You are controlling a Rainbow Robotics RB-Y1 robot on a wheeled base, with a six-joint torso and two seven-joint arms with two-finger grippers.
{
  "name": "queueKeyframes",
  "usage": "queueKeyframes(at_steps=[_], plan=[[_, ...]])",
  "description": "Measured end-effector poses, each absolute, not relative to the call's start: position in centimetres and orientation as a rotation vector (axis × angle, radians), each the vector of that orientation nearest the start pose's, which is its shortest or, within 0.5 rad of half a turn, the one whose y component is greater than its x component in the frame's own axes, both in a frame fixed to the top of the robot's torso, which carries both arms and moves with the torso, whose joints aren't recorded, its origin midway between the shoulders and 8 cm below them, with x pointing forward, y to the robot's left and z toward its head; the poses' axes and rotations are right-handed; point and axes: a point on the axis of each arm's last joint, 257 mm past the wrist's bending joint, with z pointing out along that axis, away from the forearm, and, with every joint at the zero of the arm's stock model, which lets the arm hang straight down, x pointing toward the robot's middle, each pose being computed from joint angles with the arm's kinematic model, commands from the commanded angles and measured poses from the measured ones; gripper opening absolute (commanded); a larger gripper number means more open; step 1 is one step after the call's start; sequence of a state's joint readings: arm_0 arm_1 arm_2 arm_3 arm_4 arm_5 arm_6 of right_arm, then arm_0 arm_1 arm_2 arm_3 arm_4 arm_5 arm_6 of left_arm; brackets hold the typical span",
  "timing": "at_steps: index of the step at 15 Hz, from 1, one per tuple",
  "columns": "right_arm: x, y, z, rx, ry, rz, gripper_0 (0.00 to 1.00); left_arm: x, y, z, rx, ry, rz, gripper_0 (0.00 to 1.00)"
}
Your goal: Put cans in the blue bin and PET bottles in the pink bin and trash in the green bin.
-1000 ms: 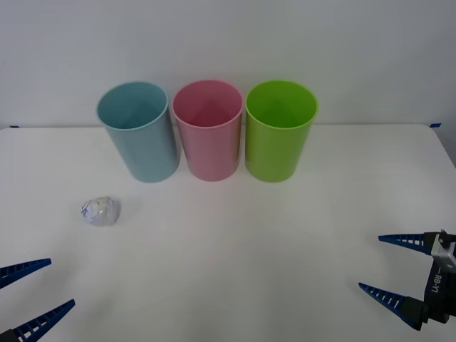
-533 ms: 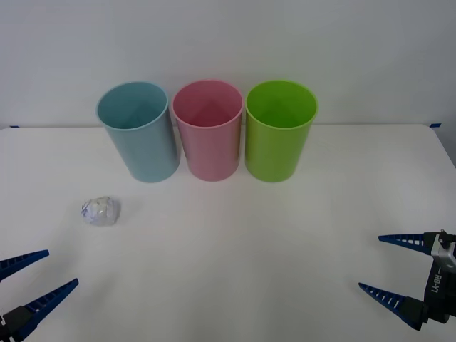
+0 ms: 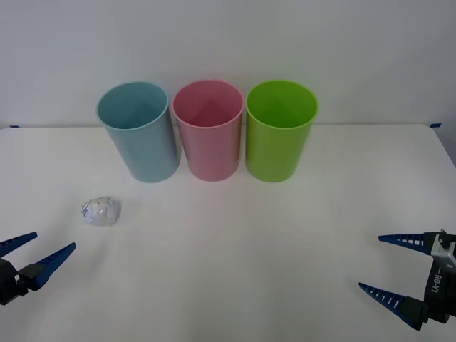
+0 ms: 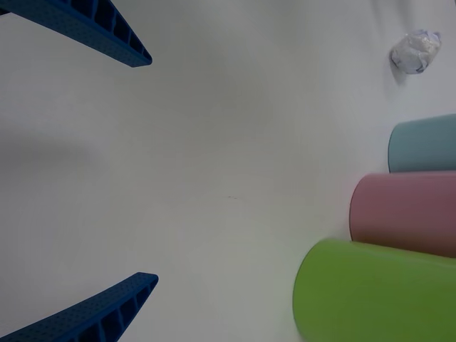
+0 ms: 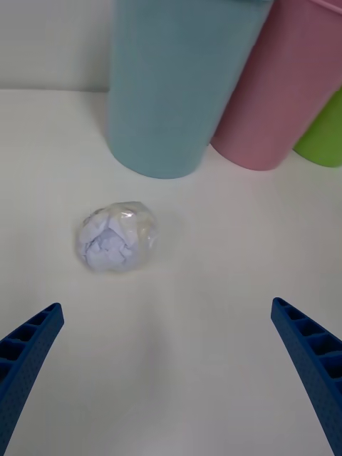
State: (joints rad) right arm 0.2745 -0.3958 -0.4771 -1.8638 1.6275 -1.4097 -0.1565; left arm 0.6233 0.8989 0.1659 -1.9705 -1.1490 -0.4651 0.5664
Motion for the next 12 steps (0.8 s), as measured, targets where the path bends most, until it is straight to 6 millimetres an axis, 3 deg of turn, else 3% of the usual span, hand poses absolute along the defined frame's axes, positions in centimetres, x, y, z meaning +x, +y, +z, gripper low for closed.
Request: queueKeyframes(at_steps=[6, 12], plan=[[32.9, -27.6, -26.0, -1.041, 1.805, 0.431, 1.0, 37.0, 35.6, -24.7, 0.154, 2.057, -0.317, 1.0], [32.9, -27.6, -26.0, -1.041, 1.805, 0.431, 1.0, 39.9, 36.2, -26.6, 0.095, 2.102, -0.31, 1.0]])
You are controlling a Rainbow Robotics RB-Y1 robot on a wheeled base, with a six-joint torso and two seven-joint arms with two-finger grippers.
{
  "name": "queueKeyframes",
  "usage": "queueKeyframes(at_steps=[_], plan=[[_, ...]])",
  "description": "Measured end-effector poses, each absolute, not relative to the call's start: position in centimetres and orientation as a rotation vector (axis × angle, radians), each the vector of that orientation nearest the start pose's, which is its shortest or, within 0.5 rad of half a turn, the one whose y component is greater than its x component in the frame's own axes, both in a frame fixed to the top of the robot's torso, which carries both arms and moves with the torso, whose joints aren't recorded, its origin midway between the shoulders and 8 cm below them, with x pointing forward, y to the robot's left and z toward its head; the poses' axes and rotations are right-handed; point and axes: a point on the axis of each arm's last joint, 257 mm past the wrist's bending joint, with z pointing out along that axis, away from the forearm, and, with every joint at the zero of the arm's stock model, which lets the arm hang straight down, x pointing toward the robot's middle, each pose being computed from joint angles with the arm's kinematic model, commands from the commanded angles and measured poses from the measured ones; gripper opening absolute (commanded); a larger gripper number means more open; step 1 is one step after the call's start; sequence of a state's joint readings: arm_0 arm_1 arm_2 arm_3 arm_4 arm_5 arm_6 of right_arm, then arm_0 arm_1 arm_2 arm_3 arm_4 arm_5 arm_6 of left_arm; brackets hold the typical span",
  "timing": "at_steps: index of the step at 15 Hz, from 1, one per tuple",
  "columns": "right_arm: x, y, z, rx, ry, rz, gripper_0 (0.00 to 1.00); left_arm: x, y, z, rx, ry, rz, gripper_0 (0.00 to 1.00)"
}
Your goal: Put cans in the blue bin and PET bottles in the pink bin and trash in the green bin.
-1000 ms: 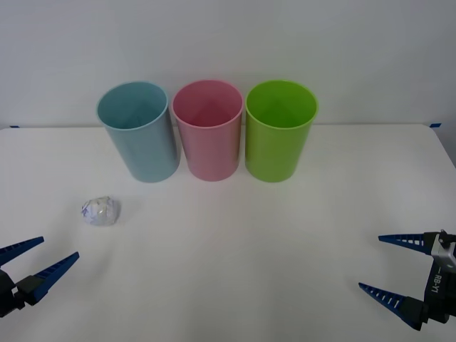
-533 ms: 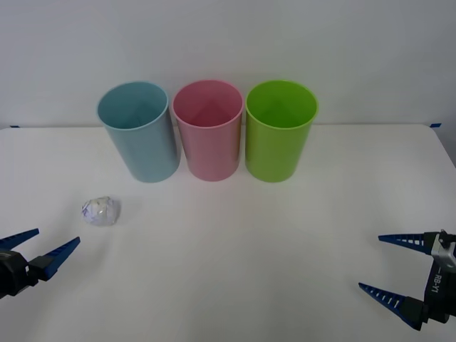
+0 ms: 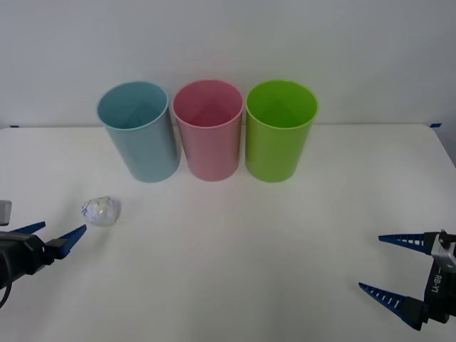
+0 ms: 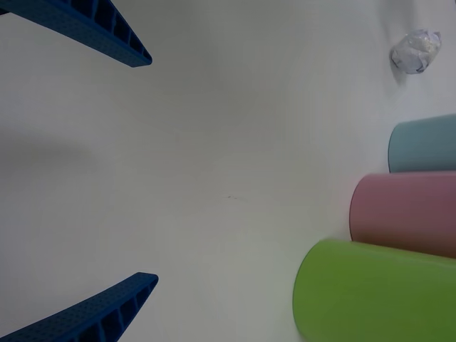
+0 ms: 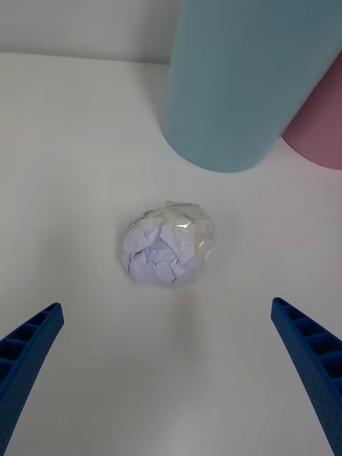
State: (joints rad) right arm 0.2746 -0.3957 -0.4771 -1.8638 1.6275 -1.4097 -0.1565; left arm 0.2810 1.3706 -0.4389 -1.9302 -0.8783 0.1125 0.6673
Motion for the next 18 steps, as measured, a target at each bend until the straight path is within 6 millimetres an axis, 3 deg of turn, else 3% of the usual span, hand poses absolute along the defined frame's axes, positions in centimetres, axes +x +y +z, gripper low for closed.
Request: queueKeyframes(at_steps=[7, 14, 18], plan=[[32.9, -27.6, -26.0, -1.041, 1.805, 0.431, 1.0, 42.2, 35.0, -27.1, 0.082, 2.139, -0.334, 1.0], [32.9, -27.6, -26.0, -1.041, 1.805, 0.431, 1.0, 44.6, 36.7, -27.9, 0.061, 2.172, -0.217, 1.0], [32.9, -27.6, -26.0, -1.041, 1.805, 0.431, 1.0, 45.3, 36.1, -28.6, 0.022, 2.213, -0.219, 1.0]])
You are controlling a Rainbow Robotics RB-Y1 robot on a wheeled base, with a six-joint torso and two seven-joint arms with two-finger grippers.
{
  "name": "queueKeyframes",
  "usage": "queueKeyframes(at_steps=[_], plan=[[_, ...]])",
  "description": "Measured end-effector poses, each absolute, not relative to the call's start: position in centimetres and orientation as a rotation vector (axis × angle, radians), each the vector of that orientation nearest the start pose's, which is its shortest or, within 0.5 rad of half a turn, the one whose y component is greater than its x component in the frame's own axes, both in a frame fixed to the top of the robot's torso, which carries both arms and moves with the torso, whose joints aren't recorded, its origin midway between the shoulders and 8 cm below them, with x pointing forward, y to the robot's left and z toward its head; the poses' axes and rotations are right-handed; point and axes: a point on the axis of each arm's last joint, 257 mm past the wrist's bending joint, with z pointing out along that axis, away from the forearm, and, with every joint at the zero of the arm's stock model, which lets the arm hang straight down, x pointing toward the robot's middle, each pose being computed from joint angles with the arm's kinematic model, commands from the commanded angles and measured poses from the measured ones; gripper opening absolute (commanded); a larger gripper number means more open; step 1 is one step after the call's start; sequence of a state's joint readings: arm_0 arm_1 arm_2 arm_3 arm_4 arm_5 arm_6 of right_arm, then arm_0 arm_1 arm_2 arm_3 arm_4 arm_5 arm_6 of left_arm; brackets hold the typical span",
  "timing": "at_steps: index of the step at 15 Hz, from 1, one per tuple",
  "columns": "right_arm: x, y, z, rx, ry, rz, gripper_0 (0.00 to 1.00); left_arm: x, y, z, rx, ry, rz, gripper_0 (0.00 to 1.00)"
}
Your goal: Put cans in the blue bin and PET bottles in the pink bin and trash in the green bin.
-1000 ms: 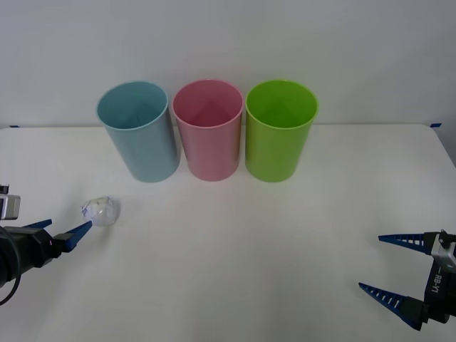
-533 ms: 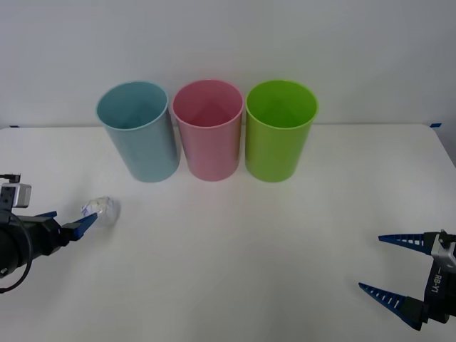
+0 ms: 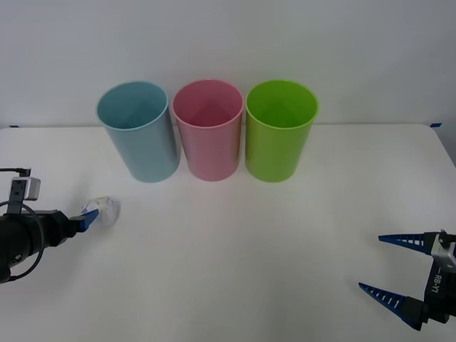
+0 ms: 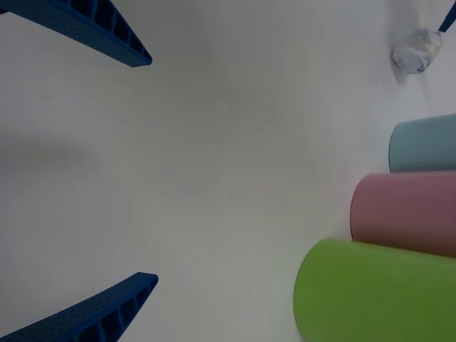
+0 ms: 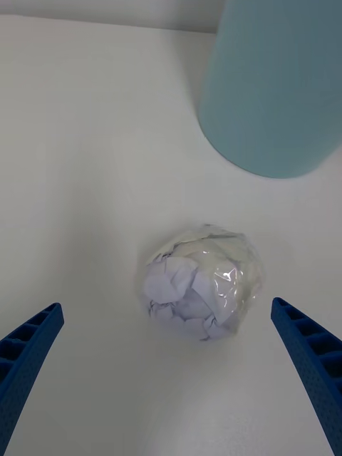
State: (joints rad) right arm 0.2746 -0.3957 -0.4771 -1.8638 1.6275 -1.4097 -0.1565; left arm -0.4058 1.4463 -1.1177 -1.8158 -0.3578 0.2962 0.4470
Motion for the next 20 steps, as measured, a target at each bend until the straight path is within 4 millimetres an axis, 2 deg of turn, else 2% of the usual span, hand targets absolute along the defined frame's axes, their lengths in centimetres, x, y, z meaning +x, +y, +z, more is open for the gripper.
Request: queueKeyframes(at_steps=[6, 11, 20], plan=[[32.9, -27.6, -26.0, -1.041, 1.805, 0.431, 1.0, 46.1, 34.9, -28.9, 0.03, 2.22, -0.234, 1.0], [32.9, -27.6, -26.0, -1.041, 1.805, 0.431, 1.0, 45.9, 34.0, -29.8, 0.042, 2.233, -0.238, 1.0], [32.9, -27.6, -26.0, -1.041, 1.805, 0.431, 1.0, 45.8, 34.1, -32.0, 0.018, 2.247, -0.138, 1.0]])
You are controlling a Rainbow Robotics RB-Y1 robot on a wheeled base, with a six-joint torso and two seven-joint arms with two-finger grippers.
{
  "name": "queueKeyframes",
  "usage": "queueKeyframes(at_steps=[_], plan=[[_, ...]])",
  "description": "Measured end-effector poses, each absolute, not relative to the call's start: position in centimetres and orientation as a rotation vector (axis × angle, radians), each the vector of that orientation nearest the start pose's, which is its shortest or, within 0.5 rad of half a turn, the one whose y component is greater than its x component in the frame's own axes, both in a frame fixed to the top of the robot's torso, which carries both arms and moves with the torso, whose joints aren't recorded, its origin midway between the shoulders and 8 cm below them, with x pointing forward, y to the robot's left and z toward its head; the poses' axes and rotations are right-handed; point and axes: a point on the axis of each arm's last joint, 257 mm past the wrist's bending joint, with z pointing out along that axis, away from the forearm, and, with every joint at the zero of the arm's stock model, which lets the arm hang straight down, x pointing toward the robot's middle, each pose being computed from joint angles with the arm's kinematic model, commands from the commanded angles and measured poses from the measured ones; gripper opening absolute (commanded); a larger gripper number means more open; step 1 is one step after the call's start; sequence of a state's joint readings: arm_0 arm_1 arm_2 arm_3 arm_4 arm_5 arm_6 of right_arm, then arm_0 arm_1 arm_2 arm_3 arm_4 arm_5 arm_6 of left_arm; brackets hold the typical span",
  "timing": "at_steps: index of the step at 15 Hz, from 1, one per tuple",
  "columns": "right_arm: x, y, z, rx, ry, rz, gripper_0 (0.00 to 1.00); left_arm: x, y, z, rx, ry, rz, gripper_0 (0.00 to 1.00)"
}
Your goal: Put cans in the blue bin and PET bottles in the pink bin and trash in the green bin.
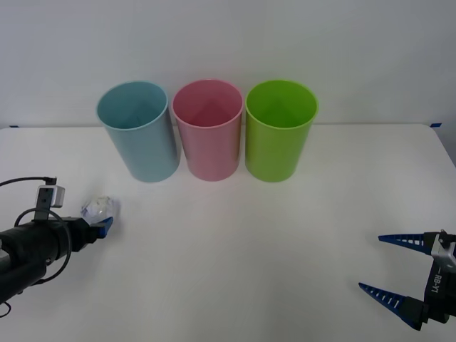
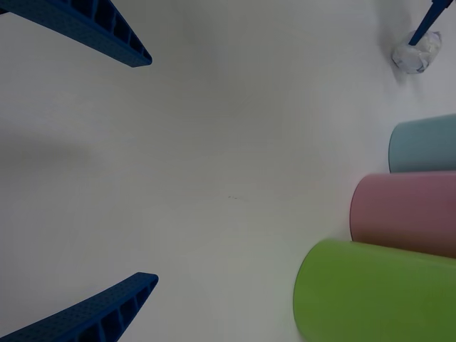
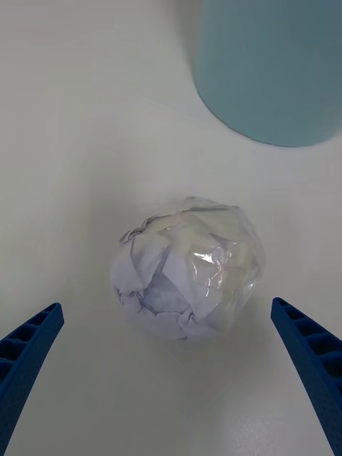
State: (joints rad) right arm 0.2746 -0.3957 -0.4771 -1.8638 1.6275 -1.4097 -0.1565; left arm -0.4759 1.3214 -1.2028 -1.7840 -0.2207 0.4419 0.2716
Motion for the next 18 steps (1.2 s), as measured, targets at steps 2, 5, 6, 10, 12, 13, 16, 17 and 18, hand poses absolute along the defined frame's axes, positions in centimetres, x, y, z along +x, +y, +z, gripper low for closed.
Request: queueKeyframes(at_steps=[2, 5, 6, 10, 12, 13, 16, 17, 18], plan=[[32.9, -27.6, -26.0, -1.041, 1.805, 0.431, 1.0, 46.0, 33.8, -32.1, 0.008, 2.246, -0.131, 1.0], [32.9, -27.6, -26.0, -1.041, 1.805, 0.431, 1.0, 46.5, 33.4, -32.1, 0.007, 2.242, -0.132, 1.0], [32.9, -27.6, -26.0, -1.041, 1.805, 0.431, 1.0, 46.6, 33.2, -32.2, 0.007, 2.243, -0.135, 1.0], [32.9, -27.6, -26.0, -1.041, 1.805, 0.431, 1.0, 46.9, 32.4, -32.5, 0.011, 2.239, -0.139, 1.0], [32.9, -27.6, -26.0, -1.041, 1.805, 0.431, 1.0, 47.1, 32.3, -32.5, 0.009, 2.236, -0.136, 1.0], [32.9, -27.6, -26.0, -1.041, 1.805, 0.431, 1.0, 47.2, 32.2, -32.5, 0.009, 2.235, -0.135, 1.0], [32.9, -27.6, -26.0, -1.041, 1.805, 0.431, 1.0, 47.3, 32.3, -32.6, 0.011, 2.234, -0.13, 1.0], [32.9, -27.6, -26.0, -1.041, 1.805, 0.431, 1.0, 47.3, 32.2, -32.7, 0.009, 2.234, -0.131, 1.0], [32.9, -27.6, -26.0, -1.041, 1.805, 0.431, 1.0, 47.4, 32.2, -32.8, 0.007, 2.235, -0.131, 1.0]])
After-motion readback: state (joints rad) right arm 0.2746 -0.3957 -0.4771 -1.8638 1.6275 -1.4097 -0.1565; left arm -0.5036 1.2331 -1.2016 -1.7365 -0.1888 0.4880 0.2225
